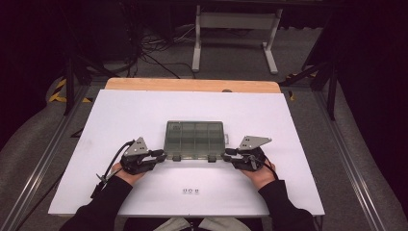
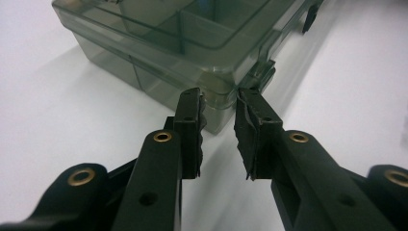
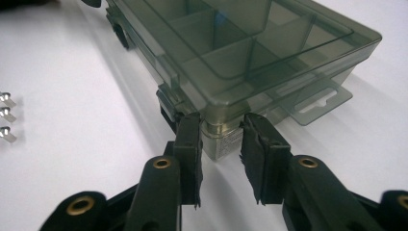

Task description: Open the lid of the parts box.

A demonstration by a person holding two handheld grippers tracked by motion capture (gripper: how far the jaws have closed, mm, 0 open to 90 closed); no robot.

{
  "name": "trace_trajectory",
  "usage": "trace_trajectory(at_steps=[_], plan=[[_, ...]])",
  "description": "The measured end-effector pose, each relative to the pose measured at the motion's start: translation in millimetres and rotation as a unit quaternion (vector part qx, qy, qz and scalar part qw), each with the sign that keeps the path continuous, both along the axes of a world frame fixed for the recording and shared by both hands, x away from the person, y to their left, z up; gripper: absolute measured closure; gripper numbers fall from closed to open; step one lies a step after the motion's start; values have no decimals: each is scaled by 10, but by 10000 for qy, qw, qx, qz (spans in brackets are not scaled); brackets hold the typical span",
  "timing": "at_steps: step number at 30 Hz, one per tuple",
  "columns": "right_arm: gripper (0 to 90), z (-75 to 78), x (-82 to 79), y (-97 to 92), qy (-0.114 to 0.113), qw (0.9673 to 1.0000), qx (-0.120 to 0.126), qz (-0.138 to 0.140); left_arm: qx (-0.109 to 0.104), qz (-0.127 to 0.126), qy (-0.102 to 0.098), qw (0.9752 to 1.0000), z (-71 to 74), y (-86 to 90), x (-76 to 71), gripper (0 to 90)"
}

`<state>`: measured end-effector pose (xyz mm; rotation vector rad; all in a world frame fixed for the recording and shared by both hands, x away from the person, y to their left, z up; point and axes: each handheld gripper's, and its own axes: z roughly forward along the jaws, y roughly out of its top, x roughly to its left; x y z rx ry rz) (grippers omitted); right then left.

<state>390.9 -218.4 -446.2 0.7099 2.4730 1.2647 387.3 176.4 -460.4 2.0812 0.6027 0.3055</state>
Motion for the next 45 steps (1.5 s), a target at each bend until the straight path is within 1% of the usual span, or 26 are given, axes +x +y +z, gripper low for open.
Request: trace_trajectory(at_steps=[1,4,5,6,7,9,10,12,17,19,20,21,23,25,28,33,36,38,40,41,43,44,45], plan=[[706,7,-3,-3,-23,10000,23,0,-14,-5,-9,10000,6,4,-1,716],[711,33,-14,-10,-105,9999,75,-9,-96,22,8,10000,6,10,-3,718],[713,36,-15,-12,-109,9999,90,-21,-160,22,4,9999,9,13,-1,720],[713,36,-15,-12,-109,9999,90,-21,-160,22,4,9999,9,13,-1,724],[720,41,-17,-17,-111,9999,121,-41,-284,53,-20,9996,23,24,4,729],[722,52,-21,-21,-144,9997,161,-61,-385,101,-23,9992,38,35,1,741],[722,52,-21,-21,-144,9997,161,-61,-385,101,-23,9992,38,35,1,745],[722,62,-24,-26,-165,9996,206,-66,-494,84,-11,9987,40,42,8,746],[715,74,-30,-27,-185,9994,296,-76,-752,156,-16,9970,52,46,22,750],[680,76,-30,-27,-203,9993,308,-82,-840,189,-24,9963,60,50,29,752],[613,75,-28,-27,-204,9992,326,-105,-872,212,-40,9960,68,58,36,752],[518,68,-18,-27,-206,9990,356,-178,-907,232,-64,9956,71,61,40,752],[432,51,-5,-27,-230,9988,324,-297,-887,294,-130,9955,73,65,46,751],[357,51,1,-18,-345,9983,270,-396,-895,327,-150,9953,70,62,56,751],[316,84,15,4,-513,9971,275,-482,-926,340,-155,9950,69,53,65,750],[288,118,65,82,-728,9955,288,-539,-869,359,-154,9955,70,31,68,746],[288,147,95,111,-828,9944,299,-578,-628,469,-177,9968,64,5,71,734],[288,182,99,106,-907,9935,342,-602,-637,513,-155,9965,62,1,76,699],[289,224,109,92,-968,9925,391,-643,-705,495,-47,9963,53,2,97,625],[289,241,117,87,-976,9920,447,-665,-768,441,17,9961,38,5,111,594],[289,271,152,84,-945,9913,608,-689,-738,454,56,9962,18,-7,124,532],[290,283,168,89,-946,9911,634,-692,-720,438,107,9964,3,-15,135,520],[290,283,168,89,-946,9911,634,-692,-720,438,107,9964,3,-15,135,507]])
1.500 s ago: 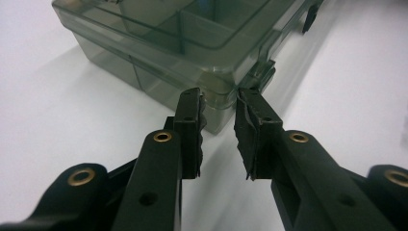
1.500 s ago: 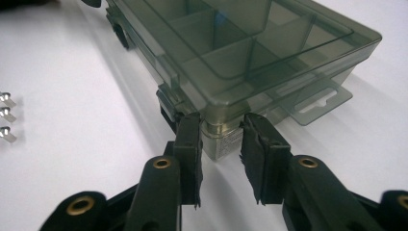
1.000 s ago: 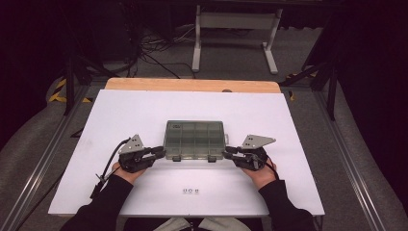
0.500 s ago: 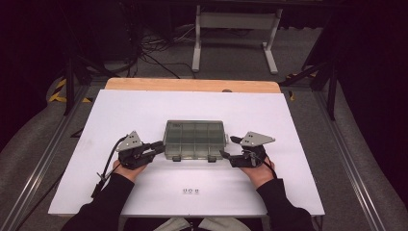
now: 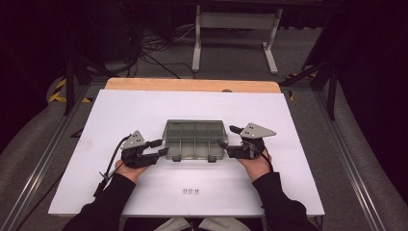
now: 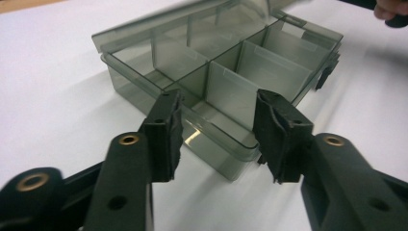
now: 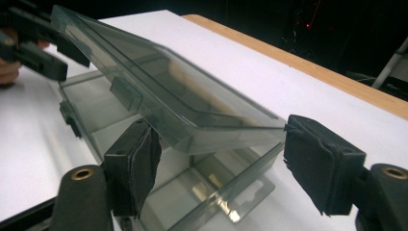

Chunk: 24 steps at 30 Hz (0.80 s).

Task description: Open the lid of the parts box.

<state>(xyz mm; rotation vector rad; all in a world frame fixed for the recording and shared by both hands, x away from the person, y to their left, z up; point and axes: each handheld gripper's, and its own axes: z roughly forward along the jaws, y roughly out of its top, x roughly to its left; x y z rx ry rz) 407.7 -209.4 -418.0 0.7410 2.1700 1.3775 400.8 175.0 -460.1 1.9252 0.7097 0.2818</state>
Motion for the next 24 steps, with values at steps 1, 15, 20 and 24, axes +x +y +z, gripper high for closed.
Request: trace_trajectory(at_steps=[1,15,20,24], plan=[[298,18,19,15,-22,10000,-6,5,-8,-4,24,10000,-10,-6,6,507],[488,192,181,98,-223,9995,-151,152,267,100,-98,9995,8,-26,4,571],[509,273,228,91,-248,9995,-155,142,240,27,-69,9997,3,-17,22,576],[538,356,304,96,-271,9994,-151,120,323,50,-161,9993,5,-34,14,580]])
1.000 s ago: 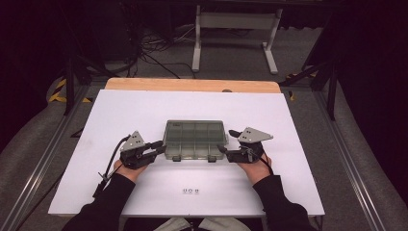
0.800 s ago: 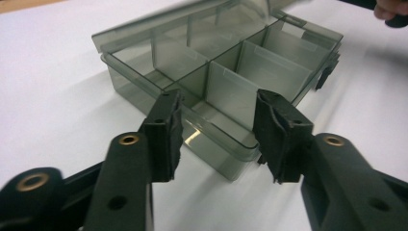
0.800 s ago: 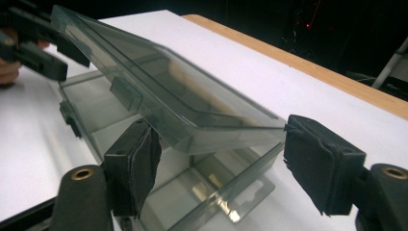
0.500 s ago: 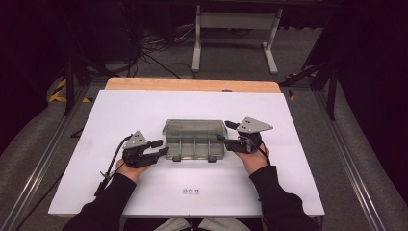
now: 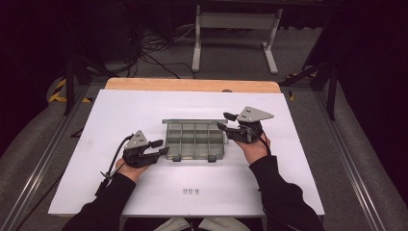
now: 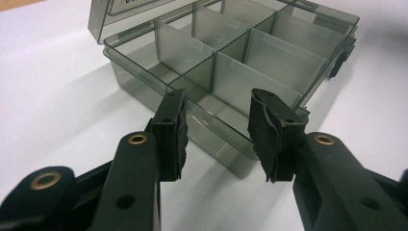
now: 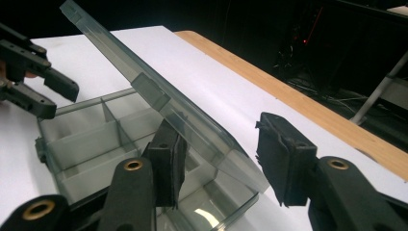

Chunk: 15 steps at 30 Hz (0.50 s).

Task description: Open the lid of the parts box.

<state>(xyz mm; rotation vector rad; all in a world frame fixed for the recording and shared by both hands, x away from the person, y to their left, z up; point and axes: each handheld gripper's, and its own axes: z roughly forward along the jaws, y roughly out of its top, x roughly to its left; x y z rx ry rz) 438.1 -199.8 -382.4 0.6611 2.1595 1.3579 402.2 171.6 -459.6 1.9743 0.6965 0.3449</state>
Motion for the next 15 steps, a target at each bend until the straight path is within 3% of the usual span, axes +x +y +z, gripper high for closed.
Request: trace_trajectory(at_steps=[5,10,15], plan=[[595,40,66,15,21,10000,28,-24,33,-15,36,10000,4,-22,6,598],[629,88,115,43,-29,9999,-26,-101,274,-85,-109,9995,22,-73,16,616],[642,125,177,43,-13,9999,-60,-142,276,-79,-39,9996,24,-82,29,625]])
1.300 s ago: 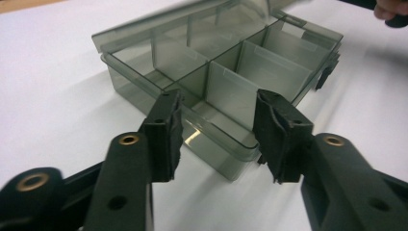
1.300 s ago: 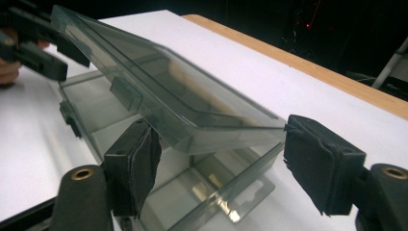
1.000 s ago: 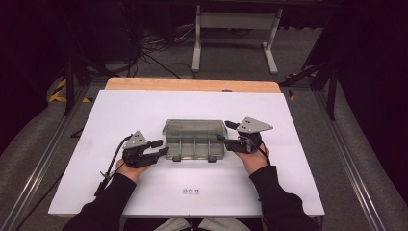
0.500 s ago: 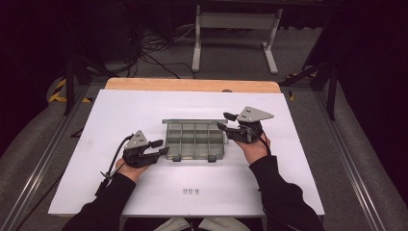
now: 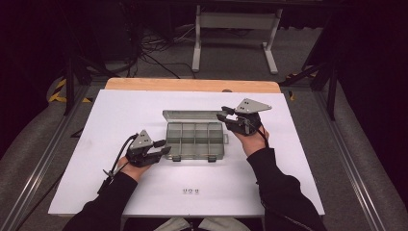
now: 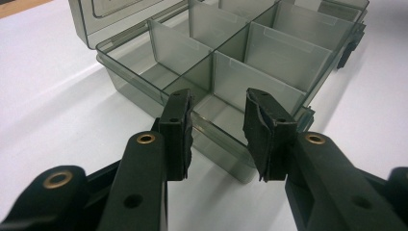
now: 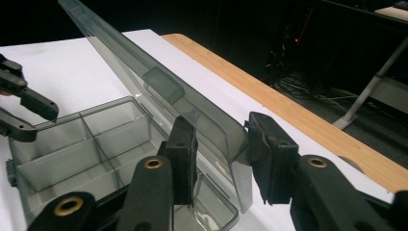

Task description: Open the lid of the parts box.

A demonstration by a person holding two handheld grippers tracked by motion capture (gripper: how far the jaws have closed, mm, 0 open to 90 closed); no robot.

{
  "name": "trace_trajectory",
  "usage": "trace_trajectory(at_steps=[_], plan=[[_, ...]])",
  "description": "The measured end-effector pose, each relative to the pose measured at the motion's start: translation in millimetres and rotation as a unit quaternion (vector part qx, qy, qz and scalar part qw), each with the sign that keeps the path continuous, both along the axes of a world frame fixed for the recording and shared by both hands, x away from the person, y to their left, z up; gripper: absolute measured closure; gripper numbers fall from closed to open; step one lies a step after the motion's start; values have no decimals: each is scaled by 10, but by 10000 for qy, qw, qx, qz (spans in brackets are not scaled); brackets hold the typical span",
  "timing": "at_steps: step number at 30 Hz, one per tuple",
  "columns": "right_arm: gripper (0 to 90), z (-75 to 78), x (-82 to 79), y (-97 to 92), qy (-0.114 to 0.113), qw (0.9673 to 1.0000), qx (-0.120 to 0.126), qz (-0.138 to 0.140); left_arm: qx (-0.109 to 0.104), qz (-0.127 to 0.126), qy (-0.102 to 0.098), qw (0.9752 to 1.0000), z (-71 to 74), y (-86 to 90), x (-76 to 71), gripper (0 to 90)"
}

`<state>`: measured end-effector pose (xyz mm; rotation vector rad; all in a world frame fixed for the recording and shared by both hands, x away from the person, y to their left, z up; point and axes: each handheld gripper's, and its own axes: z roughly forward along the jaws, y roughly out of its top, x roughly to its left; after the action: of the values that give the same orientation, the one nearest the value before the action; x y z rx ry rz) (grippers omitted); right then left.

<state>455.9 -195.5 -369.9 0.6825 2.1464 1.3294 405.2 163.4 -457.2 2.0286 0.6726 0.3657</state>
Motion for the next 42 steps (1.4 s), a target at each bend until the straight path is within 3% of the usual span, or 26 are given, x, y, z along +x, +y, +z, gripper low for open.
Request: trace_trajectory(at_steps=[10,15,19,30,35,42], plan=[[672,61,131,-14,29,9999,62,-110,-14,-41,-5,10000,-2,9,12,626],[686,78,220,-23,160,9996,174,-177,-16,-64,18,10000,1,13,26,631],[692,101,286,-31,227,9994,103,-226,5,-42,19,10000,3,10,23,634],[683,42,443,-18,299,9987,202,-364,-118,-6,137,9998,0,21,31,648],[671,31,526,-11,337,9986,177,-358,-288,-18,272,9992,-9,42,46,653],[659,-21,619,0,545,9976,186,-372,-195,-26,200,9996,-3,31,36,651]])
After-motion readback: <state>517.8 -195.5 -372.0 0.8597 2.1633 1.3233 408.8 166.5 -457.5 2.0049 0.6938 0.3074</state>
